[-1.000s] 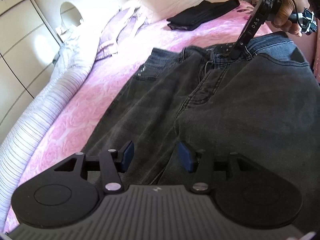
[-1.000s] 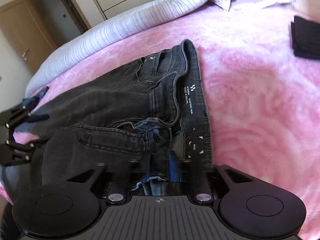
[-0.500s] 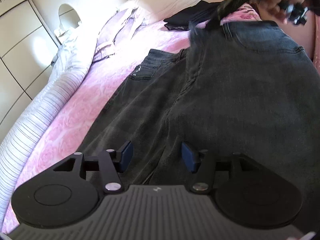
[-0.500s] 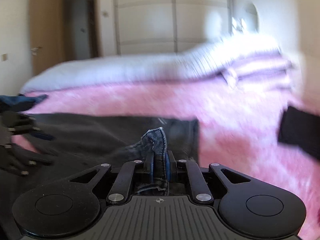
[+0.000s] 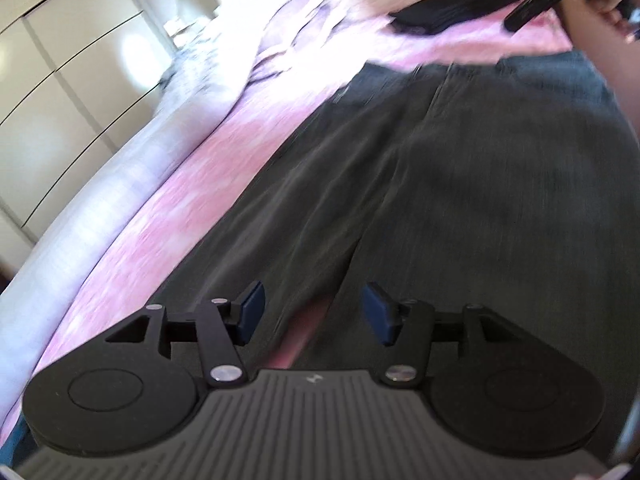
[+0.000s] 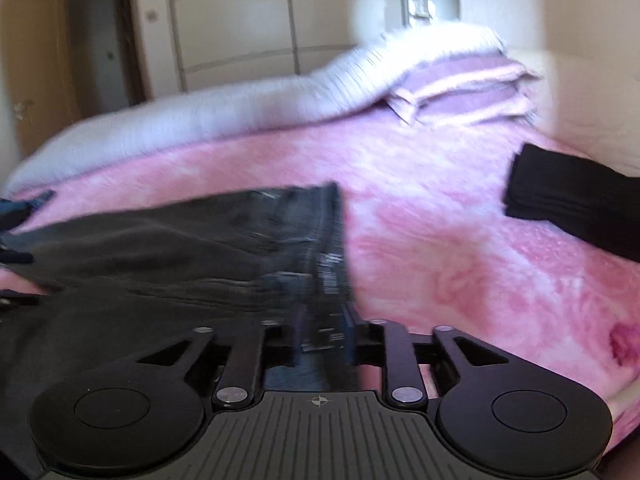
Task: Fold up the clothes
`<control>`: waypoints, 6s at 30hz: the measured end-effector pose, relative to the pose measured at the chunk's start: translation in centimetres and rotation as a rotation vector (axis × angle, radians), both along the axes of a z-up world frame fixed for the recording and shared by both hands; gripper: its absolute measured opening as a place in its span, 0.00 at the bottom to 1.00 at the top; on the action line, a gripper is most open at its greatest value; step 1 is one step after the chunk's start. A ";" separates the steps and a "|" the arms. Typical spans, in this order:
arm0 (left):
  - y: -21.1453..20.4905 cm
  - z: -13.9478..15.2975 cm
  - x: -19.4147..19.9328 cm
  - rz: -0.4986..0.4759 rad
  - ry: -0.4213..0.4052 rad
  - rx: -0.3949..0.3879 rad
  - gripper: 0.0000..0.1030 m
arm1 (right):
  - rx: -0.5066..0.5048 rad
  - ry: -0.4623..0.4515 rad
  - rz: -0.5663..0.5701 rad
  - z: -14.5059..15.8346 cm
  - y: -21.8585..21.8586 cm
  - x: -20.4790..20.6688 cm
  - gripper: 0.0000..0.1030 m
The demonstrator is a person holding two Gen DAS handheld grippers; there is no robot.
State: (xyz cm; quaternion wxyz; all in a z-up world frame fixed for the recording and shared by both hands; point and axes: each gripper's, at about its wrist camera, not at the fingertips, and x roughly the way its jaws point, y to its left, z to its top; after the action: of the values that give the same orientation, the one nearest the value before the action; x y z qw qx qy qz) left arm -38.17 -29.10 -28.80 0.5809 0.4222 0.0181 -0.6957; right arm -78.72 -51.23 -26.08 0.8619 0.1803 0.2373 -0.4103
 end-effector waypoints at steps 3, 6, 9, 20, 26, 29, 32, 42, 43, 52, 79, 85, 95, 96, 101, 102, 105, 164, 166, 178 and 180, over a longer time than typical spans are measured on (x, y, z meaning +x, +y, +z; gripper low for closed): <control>3.6 -0.4 2.7 0.095 -0.015 0.028 0.50 | -0.018 -0.010 0.065 -0.3 3.4 1.4 0.46; 7.6 -0.9 5.9 0.205 -0.014 0.064 0.50 | 0.011 0.091 0.104 -2.4 5.7 3.3 0.51; 12.0 -1.5 9.0 0.305 -0.034 0.088 0.49 | 0.040 0.200 0.051 -3.9 6.9 4.5 0.51; 26.2 -0.7 17.8 0.592 -0.046 0.031 0.57 | -0.059 0.167 0.164 -1.0 14.6 10.4 0.51; 28.9 -0.1 21.1 0.682 -0.063 0.042 0.60 | 0.007 0.233 0.252 -3.0 15.5 14.0 0.52; 28.8 0.8 22.1 0.688 -0.050 0.016 0.60 | 0.018 0.222 0.248 -3.4 15.4 14.6 0.52; 27.1 1.7 22.9 0.657 -0.076 0.000 0.60 | 0.028 0.220 0.260 -3.4 15.3 15.2 0.52; 14.1 -2.2 30.4 0.396 -0.540 0.048 0.59 | 0.024 0.222 0.301 -3.2 13.4 18.4 0.52; 12.9 -2.7 31.6 0.378 -0.566 0.060 0.58 | 0.022 0.230 0.302 -3.3 13.2 18.9 0.52; 9.7 -6.5 38.2 0.138 -0.711 0.203 0.09 | 0.009 0.281 0.311 -3.9 11.0 22.5 0.52; -0.5 -4.2 42.4 0.421 -0.269 0.120 0.29 | -0.022 0.294 0.249 -4.6 10.6 24.2 0.53; -0.2 -2.2 43.0 0.493 -0.247 0.109 0.29 | -0.017 0.284 0.238 -4.4 10.3 24.4 0.53; -2.9 1.3 39.4 0.389 0.174 0.083 0.29 | 0.003 0.223 0.203 -4.5 10.6 23.8 0.55; -3.3 0.3 39.1 0.376 0.089 0.090 0.29 | 0.003 0.218 0.202 -4.5 10.6 23.7 0.55; -4.6 -2.9 39.9 0.437 -0.188 0.097 0.35 | 0.006 0.195 0.209 -4.5 10.4 23.0 0.56; -4.7 -2.9 40.8 0.491 -0.209 0.093 0.35 | 0.006 0.192 0.211 -4.5 10.3 22.8 0.56; -4.0 -1.8 42.6 0.572 -0.190 0.092 0.33 | 0.007 0.193 0.203 -4.5 10.2 22.7 0.56; 25.7 0.6 24.3 0.673 0.019 0.106 0.38 | 0.201 0.047 -0.176 -3.2 12.6 5.1 0.63; 27.2 0.8 24.7 0.722 0.020 0.103 0.39 | 0.186 0.017 -0.153 -2.6 13.3 5.3 0.63; 34.4 2.4 25.9 0.883 0.011 0.021 0.45 | 0.193 -0.037 -0.043 -1.5 16.3 8.7 0.63; 34.3 2.8 25.0 0.866 0.012 0.002 0.45 | 0.184 -0.009 -0.018 -1.3 16.4 9.7 0.63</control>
State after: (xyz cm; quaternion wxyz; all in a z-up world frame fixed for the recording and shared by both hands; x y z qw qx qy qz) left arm -13.18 5.24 -25.99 0.8186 0.3722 0.1975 -0.3903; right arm -68.97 -34.83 -27.34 0.8389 0.2629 0.2686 -0.3936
